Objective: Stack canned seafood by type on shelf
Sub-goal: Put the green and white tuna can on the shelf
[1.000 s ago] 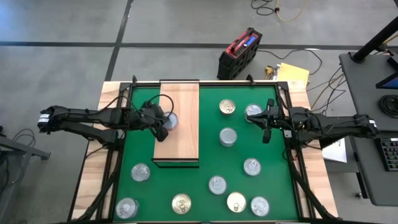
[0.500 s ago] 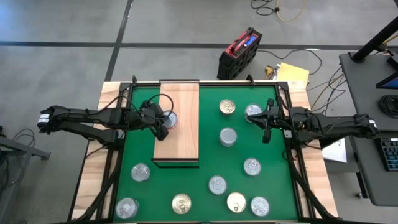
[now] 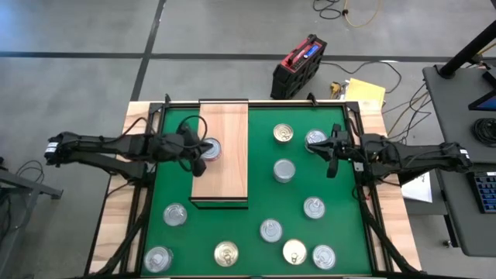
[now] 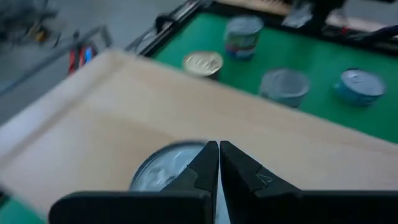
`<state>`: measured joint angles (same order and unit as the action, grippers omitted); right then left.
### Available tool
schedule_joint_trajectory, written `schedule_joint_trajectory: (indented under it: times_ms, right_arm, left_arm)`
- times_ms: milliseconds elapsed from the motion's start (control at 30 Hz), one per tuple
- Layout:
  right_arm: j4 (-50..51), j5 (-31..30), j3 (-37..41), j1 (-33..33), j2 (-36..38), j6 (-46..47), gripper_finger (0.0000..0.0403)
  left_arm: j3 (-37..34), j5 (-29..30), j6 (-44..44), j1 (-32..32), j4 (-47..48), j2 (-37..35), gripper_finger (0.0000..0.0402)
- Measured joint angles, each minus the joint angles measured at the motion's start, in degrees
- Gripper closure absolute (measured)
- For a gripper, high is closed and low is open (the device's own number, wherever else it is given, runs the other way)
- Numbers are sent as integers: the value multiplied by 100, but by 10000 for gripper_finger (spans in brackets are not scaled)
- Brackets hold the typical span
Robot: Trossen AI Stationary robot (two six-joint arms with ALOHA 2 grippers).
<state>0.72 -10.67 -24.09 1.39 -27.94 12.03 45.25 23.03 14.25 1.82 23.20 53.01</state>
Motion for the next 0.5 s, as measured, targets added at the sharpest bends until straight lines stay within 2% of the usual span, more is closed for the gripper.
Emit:
schedule_joint_trajectory:
  times_ms: [233, 367, 500]
  right_arm:
    - [-34, -299, 111, -2, -106, 456, 390]
    - [-428, -292, 117, -3, -512, 497, 390]
    - [-864, -283, 117, -6, -1112, 500, 390]
  left_arm:
    - [-164, 253, -1149, 647, -1126, 35, 401]
    - [-408, 258, -1606, 986, -1912, 31, 401]
    - [-918, 258, -1837, 1262, -3131, 31, 401]
